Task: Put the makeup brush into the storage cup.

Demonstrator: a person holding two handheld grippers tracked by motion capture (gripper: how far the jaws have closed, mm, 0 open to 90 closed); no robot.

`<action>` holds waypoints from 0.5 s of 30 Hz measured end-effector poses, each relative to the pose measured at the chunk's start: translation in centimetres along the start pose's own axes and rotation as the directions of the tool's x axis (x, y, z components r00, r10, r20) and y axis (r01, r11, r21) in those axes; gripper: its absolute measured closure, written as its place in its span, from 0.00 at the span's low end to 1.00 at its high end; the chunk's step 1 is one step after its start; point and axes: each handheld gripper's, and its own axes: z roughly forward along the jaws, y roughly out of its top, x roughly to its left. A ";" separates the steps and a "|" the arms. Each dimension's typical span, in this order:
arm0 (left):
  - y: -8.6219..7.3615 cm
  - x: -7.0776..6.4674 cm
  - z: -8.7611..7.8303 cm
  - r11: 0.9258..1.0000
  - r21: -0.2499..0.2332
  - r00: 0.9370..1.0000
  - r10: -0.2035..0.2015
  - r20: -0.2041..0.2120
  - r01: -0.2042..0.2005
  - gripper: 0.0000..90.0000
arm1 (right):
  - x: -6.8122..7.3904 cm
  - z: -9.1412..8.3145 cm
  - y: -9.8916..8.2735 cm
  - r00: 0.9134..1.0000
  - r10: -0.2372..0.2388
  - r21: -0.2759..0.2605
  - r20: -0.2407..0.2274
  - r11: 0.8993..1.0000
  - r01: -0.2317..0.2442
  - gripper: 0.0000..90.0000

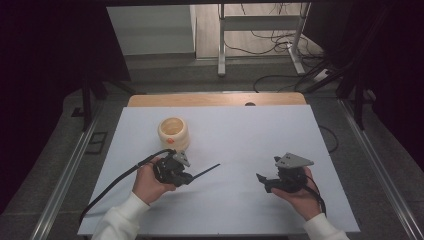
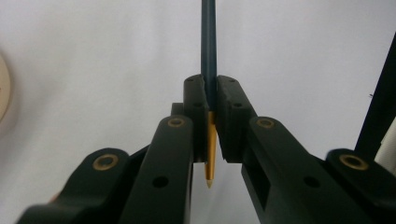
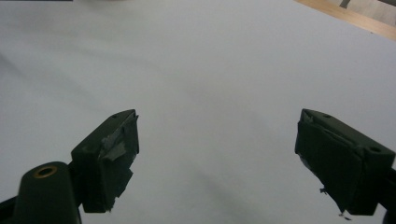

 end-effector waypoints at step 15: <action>0.7 0.0 0.6 1.000 0.011 1.000 0.000 0.006 0.000 0.93 | 1.2 0.9 1.4 0.997 -0.062 0.019 -0.035 0.998 0.062 0.12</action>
